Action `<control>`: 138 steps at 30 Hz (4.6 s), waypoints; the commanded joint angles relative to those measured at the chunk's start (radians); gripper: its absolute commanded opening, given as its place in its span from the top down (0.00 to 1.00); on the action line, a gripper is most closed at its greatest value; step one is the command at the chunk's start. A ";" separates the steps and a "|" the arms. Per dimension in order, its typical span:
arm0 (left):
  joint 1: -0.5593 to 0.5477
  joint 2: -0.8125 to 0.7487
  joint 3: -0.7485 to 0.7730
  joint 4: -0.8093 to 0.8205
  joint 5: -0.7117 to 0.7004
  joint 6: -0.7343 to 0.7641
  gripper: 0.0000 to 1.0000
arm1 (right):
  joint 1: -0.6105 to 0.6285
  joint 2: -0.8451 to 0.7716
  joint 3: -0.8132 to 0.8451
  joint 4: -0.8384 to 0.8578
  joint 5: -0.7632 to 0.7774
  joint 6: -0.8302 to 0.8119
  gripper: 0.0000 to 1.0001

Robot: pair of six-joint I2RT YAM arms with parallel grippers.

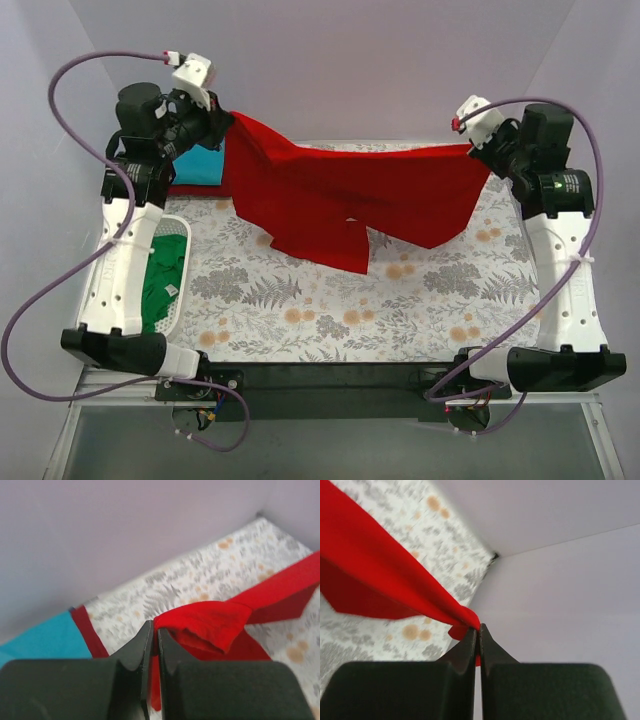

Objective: Fold and stack the t-shirts
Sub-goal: Flatten the tshirt out, then fold the tshirt

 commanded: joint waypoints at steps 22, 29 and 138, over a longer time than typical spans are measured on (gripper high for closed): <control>0.003 -0.389 -0.042 0.582 -0.199 0.090 1.00 | -0.007 -0.237 0.248 0.525 0.089 0.070 0.99; 0.003 -0.360 -0.056 0.489 -0.274 0.176 1.00 | -0.007 -0.223 0.196 0.489 0.042 0.083 0.99; -0.137 0.479 -0.069 -0.124 -0.238 0.225 1.00 | -0.099 0.596 -0.196 0.547 -0.250 -0.196 0.99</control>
